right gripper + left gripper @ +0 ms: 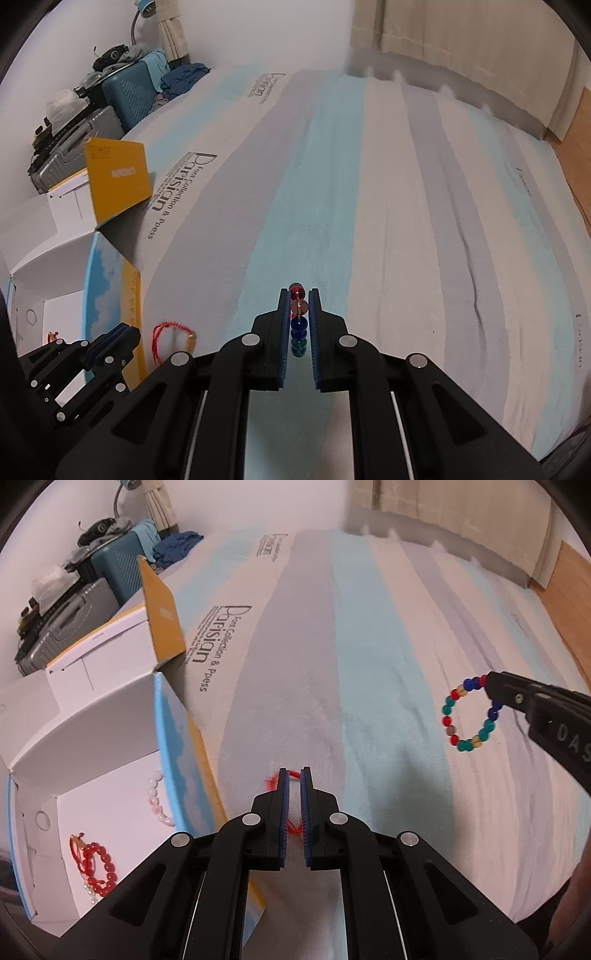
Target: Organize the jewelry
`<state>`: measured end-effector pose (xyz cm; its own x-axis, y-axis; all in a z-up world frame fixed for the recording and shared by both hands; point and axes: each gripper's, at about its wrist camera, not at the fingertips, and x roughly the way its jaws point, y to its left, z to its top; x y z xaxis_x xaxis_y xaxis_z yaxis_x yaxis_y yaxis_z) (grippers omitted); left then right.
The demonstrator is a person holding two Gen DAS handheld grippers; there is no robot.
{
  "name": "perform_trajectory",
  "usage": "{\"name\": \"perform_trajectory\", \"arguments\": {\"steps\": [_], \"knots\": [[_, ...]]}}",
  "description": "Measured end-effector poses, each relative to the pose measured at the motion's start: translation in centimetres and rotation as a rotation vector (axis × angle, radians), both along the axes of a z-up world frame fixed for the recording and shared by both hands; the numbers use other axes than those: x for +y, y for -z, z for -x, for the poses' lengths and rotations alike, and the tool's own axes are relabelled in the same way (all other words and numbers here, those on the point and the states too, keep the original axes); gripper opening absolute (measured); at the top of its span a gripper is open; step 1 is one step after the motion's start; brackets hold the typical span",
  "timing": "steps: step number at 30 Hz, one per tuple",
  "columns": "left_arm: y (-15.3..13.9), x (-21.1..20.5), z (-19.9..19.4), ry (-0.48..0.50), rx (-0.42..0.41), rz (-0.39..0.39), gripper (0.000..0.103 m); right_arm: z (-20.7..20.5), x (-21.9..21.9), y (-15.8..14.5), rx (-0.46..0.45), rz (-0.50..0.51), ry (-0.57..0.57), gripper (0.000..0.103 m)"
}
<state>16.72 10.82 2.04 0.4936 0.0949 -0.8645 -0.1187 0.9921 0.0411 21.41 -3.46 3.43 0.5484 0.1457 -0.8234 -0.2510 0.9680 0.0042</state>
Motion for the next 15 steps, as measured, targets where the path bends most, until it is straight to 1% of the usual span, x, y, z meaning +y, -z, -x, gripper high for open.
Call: {"name": "perform_trajectory", "arguments": {"steps": [3, 6, 9, 12, 15], "knots": [[-0.9, 0.5, 0.8, 0.008, -0.010, 0.020, 0.005, 0.8, 0.4, -0.7, -0.008, 0.005, -0.004, 0.009], [-1.6, 0.8, 1.4, 0.012, -0.010, 0.013, 0.006, 1.6, 0.7, -1.4, -0.016, 0.008, -0.009, 0.009], [-2.9, 1.3, 2.0, 0.031, -0.013, 0.036, 0.005, 2.3, 1.2, -2.1, -0.024, 0.006, -0.018, 0.009], [-3.9, 2.1, 2.5, 0.015, -0.017, 0.020, 0.005, 2.9, 1.7, -3.0, -0.033, -0.005, -0.024, 0.009], [-4.8, 2.7, 3.3, 0.015, -0.016, 0.024, 0.006, 3.4, 2.4, -3.8, -0.039, -0.007, -0.038, 0.009]]}}
